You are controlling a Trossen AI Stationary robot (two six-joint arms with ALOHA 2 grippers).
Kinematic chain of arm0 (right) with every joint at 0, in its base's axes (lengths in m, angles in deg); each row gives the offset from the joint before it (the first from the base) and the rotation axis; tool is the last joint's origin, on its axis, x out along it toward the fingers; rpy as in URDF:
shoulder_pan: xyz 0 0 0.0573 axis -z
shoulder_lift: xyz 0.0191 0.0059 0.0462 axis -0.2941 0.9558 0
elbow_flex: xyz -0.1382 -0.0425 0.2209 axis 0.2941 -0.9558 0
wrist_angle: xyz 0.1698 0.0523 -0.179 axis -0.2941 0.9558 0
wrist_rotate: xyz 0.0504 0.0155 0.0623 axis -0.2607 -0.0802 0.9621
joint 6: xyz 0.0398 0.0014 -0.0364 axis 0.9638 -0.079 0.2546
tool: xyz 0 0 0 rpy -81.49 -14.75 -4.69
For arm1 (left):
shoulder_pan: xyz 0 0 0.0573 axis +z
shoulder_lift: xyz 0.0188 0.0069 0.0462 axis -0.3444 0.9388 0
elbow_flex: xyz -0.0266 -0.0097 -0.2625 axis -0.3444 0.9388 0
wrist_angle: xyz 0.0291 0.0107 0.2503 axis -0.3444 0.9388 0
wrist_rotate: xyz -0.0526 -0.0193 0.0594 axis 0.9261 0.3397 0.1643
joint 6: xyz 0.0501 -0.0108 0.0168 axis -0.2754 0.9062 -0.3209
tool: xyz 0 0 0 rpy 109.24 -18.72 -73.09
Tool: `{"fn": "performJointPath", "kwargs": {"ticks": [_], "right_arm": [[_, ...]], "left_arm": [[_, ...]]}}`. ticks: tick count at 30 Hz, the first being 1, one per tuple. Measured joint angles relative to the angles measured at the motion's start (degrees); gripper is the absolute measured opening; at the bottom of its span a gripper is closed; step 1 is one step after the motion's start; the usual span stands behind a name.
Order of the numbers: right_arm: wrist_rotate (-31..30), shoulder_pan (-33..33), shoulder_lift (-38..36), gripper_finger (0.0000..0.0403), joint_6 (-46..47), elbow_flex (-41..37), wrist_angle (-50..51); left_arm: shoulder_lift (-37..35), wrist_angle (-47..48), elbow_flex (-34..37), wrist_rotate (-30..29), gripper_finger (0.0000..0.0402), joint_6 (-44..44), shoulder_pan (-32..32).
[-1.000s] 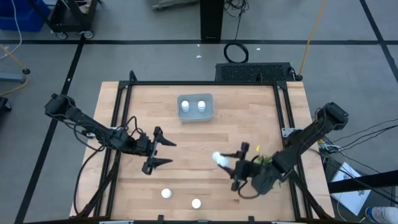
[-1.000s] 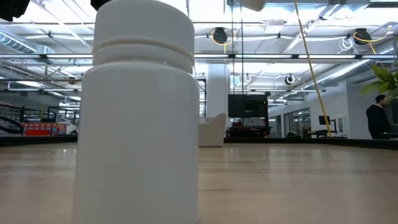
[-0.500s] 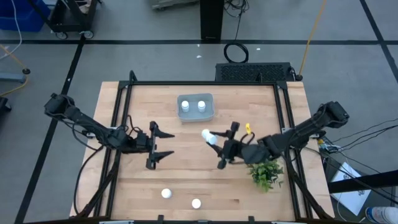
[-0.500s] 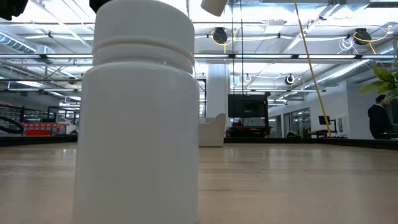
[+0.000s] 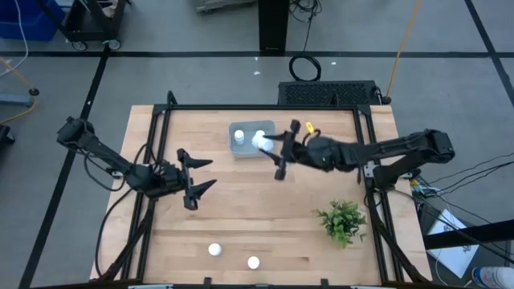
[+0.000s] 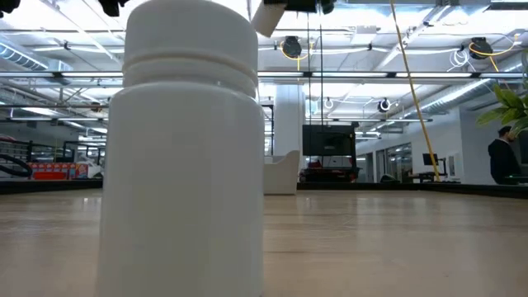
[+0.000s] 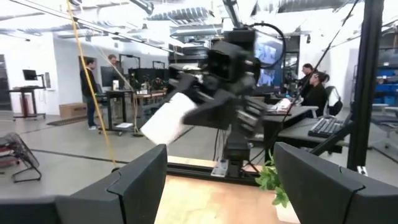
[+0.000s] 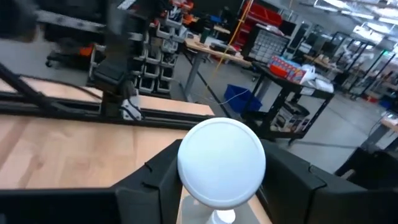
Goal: Pick and place pill bottles into a basket
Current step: Put the white bottle into the gray bin
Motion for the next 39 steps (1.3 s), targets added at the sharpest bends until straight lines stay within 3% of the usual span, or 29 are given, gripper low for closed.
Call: {"fn": "performJointPath", "kwargs": {"ticks": [9, 16, 21, 27, 39], "right_arm": [[9.40, 9.02, 0.29, 0.0168, 3.21, 1.45, 3.16], [10.20, 11.37, 7.63, 0.0166, 4.28, 13.46, 18.68], [11.15, 12.64, 13.89, 0.0166, 4.49, 22.91, 27.83], [20.43, 17.06, 19.55, 0.0166, 6.85, 30.12, 33.03], [26.62, 22.32, 31.09, 0.0166, 8.24, 36.52, 41.32]], "left_arm": [[0.00, -0.13, 0.00, -6.14, 0.0296, -2.04, -1.30], [0.00, -0.54, 0.00, -12.46, 0.0296, -2.11, -1.31], [-0.02, -0.55, 0.00, -12.04, 0.0296, -1.93, -1.31], [-0.01, -0.30, 0.00, -11.96, 0.0296, -0.86, -2.09], [-0.02, -0.31, 0.00, -11.94, 0.0296, -0.35, -3.72]]}}
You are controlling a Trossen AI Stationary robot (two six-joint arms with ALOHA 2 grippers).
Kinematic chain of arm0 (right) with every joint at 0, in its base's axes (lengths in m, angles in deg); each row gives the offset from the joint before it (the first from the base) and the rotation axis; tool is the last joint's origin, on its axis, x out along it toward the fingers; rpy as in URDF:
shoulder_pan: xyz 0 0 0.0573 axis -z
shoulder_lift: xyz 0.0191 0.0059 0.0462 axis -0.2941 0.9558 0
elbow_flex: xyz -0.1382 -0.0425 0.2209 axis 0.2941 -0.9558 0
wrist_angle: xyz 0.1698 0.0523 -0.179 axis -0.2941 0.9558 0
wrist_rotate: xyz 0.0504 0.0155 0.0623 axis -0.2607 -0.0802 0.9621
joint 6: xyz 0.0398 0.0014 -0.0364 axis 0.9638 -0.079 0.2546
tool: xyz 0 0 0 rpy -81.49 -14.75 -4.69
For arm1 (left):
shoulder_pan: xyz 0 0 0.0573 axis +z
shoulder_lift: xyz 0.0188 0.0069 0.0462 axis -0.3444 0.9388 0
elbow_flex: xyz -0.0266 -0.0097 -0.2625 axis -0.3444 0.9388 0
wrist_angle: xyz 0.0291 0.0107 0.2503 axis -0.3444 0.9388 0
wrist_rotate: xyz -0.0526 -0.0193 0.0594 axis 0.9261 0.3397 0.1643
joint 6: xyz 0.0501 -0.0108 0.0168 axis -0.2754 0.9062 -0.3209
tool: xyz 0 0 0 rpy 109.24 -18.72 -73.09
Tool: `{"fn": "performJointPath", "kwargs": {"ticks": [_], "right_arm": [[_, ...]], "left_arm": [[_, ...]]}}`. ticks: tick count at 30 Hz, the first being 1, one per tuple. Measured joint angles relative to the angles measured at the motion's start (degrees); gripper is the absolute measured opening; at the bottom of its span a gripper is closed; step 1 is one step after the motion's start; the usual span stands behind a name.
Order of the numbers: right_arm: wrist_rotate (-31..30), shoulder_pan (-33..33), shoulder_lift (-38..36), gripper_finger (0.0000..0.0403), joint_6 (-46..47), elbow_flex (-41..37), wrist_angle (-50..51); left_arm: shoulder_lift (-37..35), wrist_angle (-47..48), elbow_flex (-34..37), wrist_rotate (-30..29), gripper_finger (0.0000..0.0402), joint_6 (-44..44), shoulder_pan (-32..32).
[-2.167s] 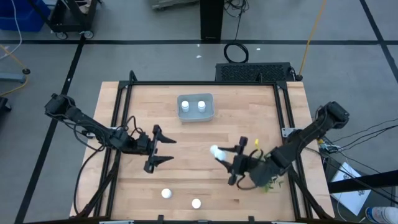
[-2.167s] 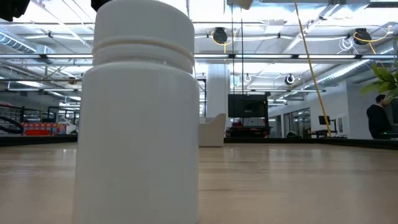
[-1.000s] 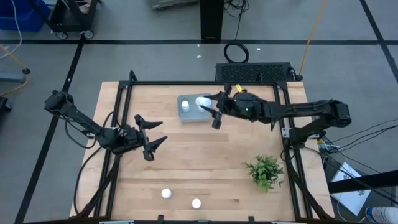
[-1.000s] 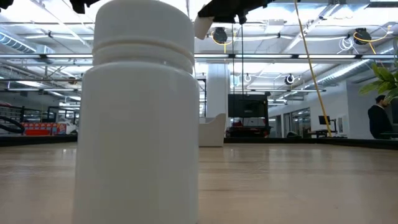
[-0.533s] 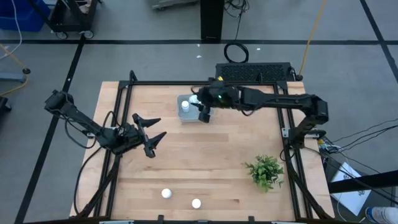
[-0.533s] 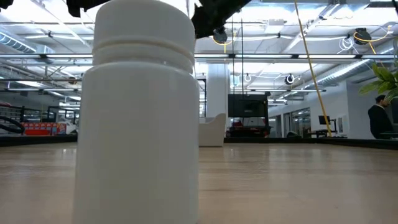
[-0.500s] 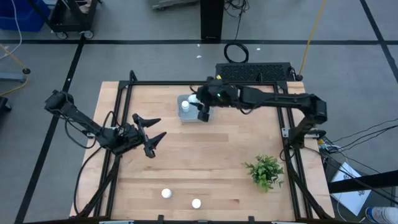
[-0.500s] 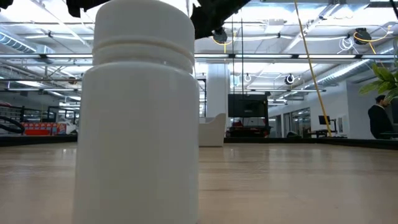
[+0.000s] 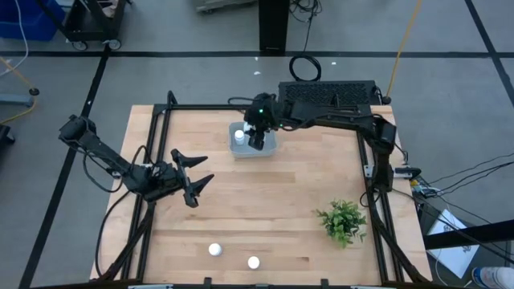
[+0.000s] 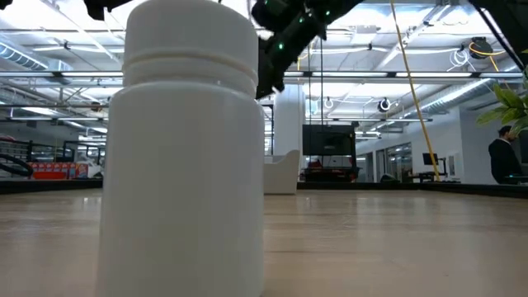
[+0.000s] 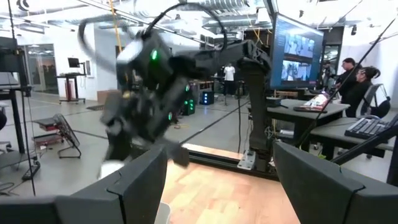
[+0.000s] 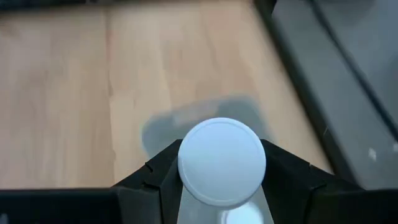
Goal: Pick and place pill bottles into a basket
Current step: Put the white bottle into the gray bin
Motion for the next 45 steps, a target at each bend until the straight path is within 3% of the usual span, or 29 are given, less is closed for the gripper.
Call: {"fn": "performJointPath", "kwargs": {"ticks": [9, 27, 45], "right_arm": [[2.88, 0.06, 3.18, 0.0166, 0.51, -0.87, -0.11], [10.31, 2.06, 3.05, 0.0166, 4.61, -12.02, -13.60], [13.15, 2.08, 11.03, 0.0166, 5.21, -12.11, -19.56]], "left_arm": [[0.04, 0.37, 0.00, 0.05, 0.0296, 1.00, 0.00], [0.04, 0.80, 0.00, 0.13, 0.0296, 1.05, 0.00], [0.06, 0.78, 0.00, 0.46, 0.0296, 0.86, 0.19]]}}
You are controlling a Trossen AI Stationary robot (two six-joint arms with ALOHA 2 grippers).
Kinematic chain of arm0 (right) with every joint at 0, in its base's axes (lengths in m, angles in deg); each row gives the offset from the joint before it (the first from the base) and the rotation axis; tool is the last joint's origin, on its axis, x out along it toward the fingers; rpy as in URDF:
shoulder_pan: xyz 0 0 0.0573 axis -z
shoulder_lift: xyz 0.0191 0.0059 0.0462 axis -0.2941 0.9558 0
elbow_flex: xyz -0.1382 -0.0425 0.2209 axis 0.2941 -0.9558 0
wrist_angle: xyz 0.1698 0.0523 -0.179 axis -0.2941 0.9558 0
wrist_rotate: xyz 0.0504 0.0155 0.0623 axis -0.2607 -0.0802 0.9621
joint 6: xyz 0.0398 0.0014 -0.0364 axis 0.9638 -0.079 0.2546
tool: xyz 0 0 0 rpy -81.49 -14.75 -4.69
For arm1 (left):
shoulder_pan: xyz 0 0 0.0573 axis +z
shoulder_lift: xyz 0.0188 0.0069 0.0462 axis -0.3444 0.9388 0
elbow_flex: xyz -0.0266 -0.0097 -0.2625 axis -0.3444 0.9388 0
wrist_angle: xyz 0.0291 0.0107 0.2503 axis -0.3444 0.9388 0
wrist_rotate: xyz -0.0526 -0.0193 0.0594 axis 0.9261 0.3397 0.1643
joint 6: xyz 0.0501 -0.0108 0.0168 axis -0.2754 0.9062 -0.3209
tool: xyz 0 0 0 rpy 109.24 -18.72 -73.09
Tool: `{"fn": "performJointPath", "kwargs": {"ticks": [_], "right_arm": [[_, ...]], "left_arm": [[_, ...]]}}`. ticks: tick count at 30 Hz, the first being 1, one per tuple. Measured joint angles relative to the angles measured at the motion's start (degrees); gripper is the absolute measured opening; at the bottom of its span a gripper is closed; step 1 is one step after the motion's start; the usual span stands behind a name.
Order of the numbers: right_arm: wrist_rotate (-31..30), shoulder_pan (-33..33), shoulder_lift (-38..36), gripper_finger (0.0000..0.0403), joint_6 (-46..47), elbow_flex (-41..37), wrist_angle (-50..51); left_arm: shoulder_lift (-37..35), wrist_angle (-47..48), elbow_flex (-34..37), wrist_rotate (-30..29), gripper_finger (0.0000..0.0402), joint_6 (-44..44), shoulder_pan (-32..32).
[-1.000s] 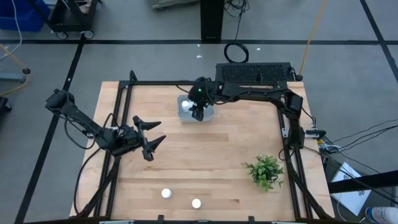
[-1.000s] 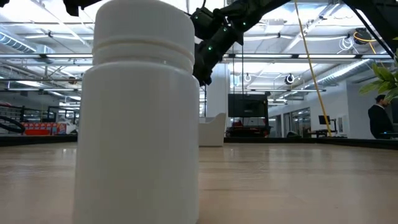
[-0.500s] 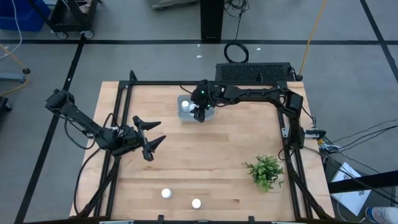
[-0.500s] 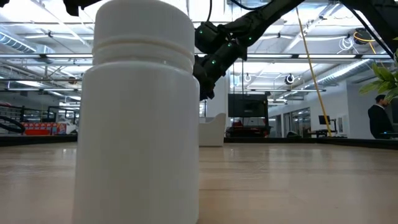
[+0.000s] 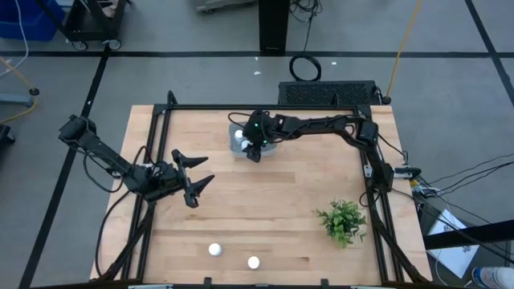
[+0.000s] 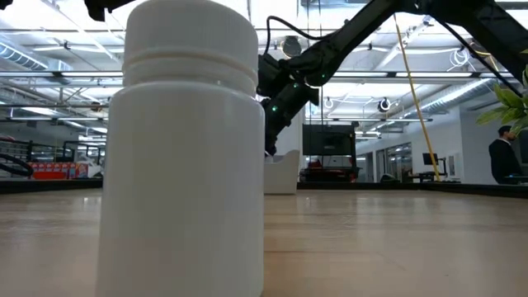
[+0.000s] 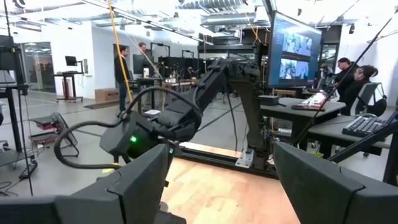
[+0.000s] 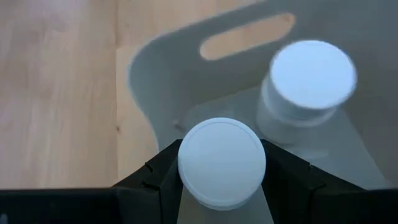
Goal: Pick and place pill bottles into a basket
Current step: Put the white bottle into the gray bin
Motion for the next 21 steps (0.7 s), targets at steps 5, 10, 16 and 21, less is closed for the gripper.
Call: {"fn": "performJointPath", "kwargs": {"ticks": [5, 10, 16, 21], "right_arm": [[0.18, 0.00, 0.28, 0.0166, 0.27, 0.00, -1.12], [0.21, 0.00, 0.28, 0.0166, -0.05, 0.00, -0.73], [0.41, -0.07, 0.28, 0.0170, -1.52, -0.02, -0.27], [0.35, -0.09, 0.28, 0.0195, -1.79, -0.02, 0.16]], "left_arm": [[0.00, 0.28, 0.00, 0.02, 0.0296, 0.04, 0.01], [-0.02, 0.31, 0.00, 0.04, 0.0296, 0.17, 0.01], [-0.02, 0.33, 0.00, 0.07, 0.0296, 0.17, 0.01], [-0.02, 0.33, 0.00, 0.11, 0.0296, 0.17, 0.03]]}}
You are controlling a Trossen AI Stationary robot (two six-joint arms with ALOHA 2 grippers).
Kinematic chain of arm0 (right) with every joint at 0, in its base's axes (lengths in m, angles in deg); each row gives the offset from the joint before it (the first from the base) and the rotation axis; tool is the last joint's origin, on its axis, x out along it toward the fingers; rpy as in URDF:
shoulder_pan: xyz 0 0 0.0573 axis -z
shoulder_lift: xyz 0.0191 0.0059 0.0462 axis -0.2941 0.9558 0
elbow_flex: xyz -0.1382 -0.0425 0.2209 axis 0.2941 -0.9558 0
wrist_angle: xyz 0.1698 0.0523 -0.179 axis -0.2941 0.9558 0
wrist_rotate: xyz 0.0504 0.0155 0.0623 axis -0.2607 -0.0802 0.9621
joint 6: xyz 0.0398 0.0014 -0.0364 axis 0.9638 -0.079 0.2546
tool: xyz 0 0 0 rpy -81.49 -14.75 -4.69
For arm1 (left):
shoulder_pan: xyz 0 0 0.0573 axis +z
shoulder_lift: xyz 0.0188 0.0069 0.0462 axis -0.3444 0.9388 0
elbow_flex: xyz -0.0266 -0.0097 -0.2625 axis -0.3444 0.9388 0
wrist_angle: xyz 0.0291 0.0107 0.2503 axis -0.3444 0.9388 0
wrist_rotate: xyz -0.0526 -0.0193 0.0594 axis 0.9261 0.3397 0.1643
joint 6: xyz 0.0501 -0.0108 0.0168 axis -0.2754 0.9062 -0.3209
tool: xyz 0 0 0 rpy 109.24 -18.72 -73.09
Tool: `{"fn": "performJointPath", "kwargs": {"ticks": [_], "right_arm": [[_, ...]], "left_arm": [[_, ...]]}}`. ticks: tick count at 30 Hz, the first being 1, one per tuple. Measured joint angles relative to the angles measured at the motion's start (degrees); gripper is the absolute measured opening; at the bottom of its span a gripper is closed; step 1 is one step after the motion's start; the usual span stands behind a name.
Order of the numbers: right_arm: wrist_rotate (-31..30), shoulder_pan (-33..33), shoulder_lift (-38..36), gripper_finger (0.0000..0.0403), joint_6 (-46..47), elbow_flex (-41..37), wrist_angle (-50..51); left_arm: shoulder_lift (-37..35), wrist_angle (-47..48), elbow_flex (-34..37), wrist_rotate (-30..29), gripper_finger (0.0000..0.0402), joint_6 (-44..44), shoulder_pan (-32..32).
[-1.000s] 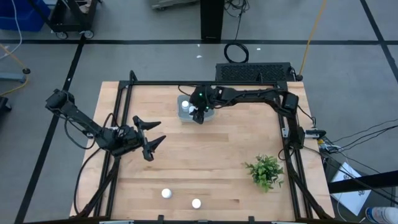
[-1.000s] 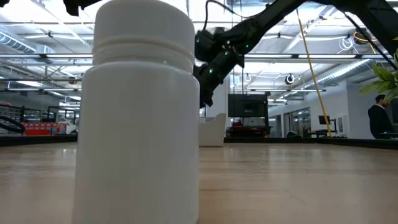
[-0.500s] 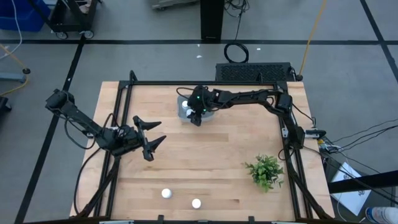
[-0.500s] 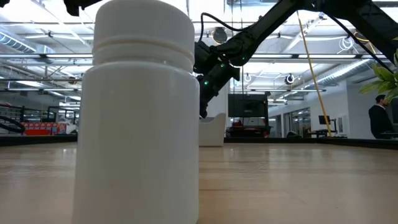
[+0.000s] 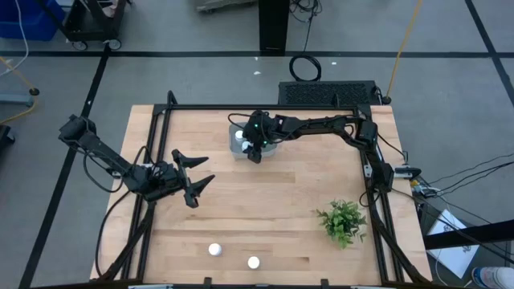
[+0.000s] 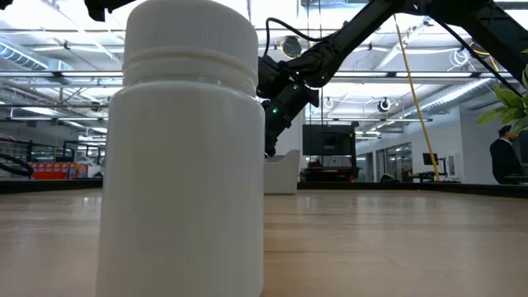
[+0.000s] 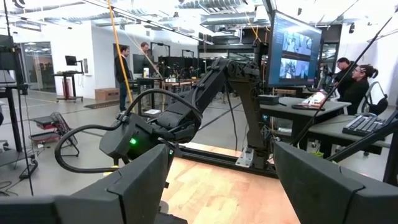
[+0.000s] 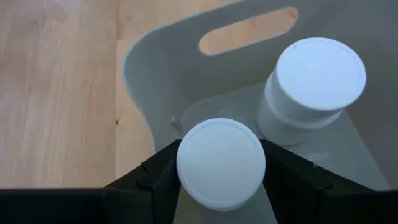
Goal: Pick and place pill bottles into a basket
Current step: Put the white bottle into the gray bin
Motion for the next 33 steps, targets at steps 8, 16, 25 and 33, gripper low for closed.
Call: {"fn": "performJointPath", "kwargs": {"ticks": [8, 16, 25, 33], "right_arm": [[-0.22, -0.19, 0.00, 0.0206, -0.77, 0.00, -0.38], [-1.34, -1.52, 0.00, 0.0217, -1.88, -0.02, -1.78], [-3.51, -1.63, -0.31, 0.0249, -2.76, -0.03, -1.32], [-3.49, -1.80, -2.85, 0.0260, -2.76, -0.07, -0.84]], "left_arm": [[0.02, 0.37, 0.00, 0.00, 0.0296, 0.00, 0.00], [0.01, 0.39, 0.00, 0.00, 0.0296, 0.22, 0.00], [0.00, 0.41, 0.00, 0.00, 0.0296, 0.22, -0.02], [0.01, 0.46, 0.00, 0.00, 0.0296, 0.20, -0.04]]}}
